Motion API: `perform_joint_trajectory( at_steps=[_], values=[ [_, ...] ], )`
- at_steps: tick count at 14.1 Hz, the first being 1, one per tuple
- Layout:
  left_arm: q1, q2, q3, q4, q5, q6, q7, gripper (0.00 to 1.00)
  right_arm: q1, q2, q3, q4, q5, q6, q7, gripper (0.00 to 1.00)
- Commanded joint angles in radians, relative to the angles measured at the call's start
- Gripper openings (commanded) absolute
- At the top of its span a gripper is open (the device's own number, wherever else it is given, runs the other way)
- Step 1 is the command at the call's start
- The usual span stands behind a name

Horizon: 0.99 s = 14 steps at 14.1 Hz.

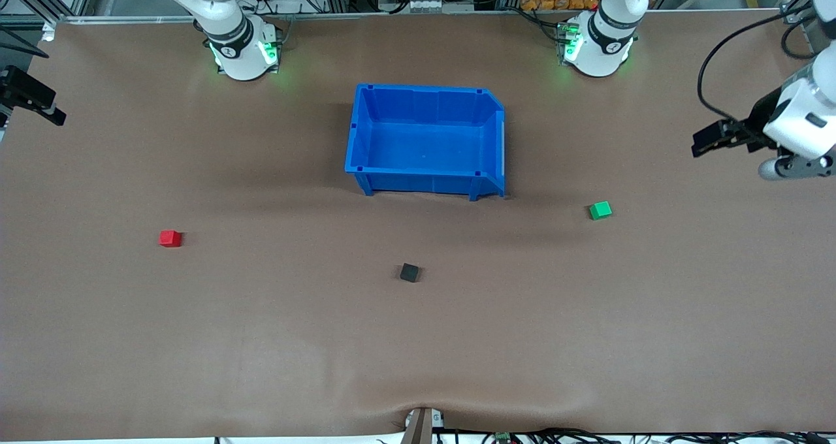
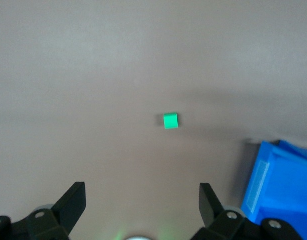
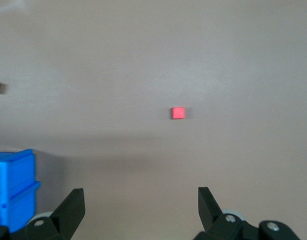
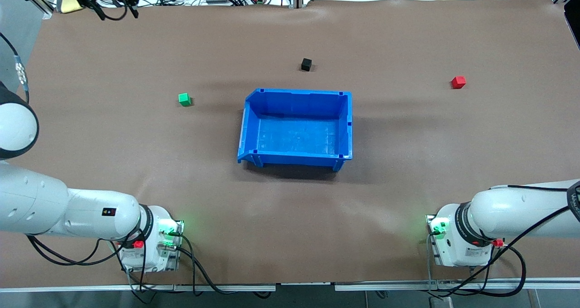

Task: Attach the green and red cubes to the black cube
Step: 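Move the left gripper toward the green cube while the right gripper reaches the red cube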

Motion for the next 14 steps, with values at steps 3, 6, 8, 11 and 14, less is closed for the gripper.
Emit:
perform_joint_trajectory(
  at_steps=[3,6,8,11,14],
  values=[
    [0.01,-0.019,-0.003,-0.219,0.01,0.257,0.001,1.0,-0.019,0.106,0.044,0.083,-0.045,-0.07,0.0,1.0],
    [0.008,-0.013,-0.005,-0.312,0.007,0.374,0.0,1.0,-0.074,0.289,0.046,0.135,-0.072,-0.098,-0.006,1.0],
    [0.01,0.014,-0.005,-0.325,0.007,0.396,-0.031,1.0,-0.114,0.304,0.046,0.149,-0.114,-0.092,-0.096,1.0],
    [0.005,0.062,-0.009,-0.343,0.007,0.433,-0.112,1.0,-0.178,0.343,0.041,0.111,-0.102,-0.06,-0.138,1.0],
    [0.005,0.099,-0.009,-0.391,0.007,0.525,-0.112,1.0,-0.224,0.474,0.041,0.099,-0.045,-0.013,-0.141,1.0]
  ],
)
